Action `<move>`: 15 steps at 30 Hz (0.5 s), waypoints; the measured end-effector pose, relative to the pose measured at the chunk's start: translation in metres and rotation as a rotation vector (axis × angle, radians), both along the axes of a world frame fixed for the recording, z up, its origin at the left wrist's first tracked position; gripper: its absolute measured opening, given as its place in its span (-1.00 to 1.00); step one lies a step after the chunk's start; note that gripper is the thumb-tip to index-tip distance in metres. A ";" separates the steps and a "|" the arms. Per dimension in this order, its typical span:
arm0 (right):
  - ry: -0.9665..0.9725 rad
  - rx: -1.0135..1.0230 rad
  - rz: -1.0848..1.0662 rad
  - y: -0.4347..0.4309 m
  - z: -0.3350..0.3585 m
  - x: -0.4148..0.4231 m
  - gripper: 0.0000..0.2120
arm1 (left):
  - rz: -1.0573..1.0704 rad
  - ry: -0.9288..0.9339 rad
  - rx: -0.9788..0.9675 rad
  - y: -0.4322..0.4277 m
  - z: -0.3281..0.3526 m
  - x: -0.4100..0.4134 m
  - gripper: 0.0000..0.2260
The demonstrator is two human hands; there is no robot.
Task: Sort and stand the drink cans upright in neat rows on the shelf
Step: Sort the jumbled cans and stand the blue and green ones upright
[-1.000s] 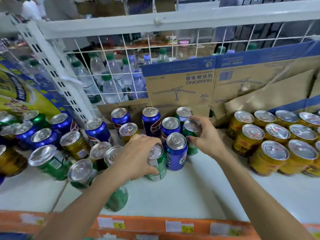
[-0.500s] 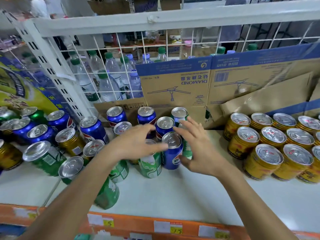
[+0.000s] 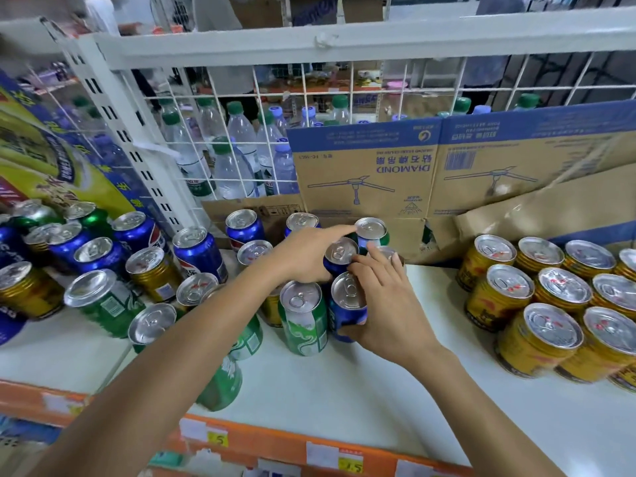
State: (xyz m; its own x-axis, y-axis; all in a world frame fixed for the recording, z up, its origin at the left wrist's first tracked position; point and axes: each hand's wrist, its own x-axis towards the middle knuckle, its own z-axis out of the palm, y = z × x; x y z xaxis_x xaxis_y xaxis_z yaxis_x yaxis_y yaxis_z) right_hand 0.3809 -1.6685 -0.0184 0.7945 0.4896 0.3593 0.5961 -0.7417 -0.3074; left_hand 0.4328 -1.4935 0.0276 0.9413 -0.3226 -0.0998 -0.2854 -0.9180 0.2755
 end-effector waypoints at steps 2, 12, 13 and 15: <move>0.003 0.031 0.029 -0.002 0.008 -0.003 -0.20 | 0.041 -0.085 -0.032 0.006 0.001 -0.003 -0.38; -0.043 0.303 0.067 0.042 0.119 -0.003 -0.20 | 0.416 -0.361 -0.567 0.087 0.068 -0.074 -0.34; -0.046 0.319 0.088 0.054 0.125 0.001 -0.18 | 0.439 -0.397 -0.599 0.100 0.071 -0.081 -0.34; -0.040 0.332 0.139 0.084 0.134 0.006 -0.17 | 0.493 -0.465 -0.628 0.131 0.076 -0.093 -0.37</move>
State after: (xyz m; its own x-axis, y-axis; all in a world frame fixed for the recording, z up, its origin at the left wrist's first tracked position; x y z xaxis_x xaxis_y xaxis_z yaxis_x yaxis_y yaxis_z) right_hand 0.3870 -1.5842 0.1160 0.7108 0.4432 0.5461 0.7005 -0.5162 -0.4929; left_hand 0.3399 -1.3626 0.1040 0.8883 0.2579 0.3801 -0.1087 -0.6860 0.7194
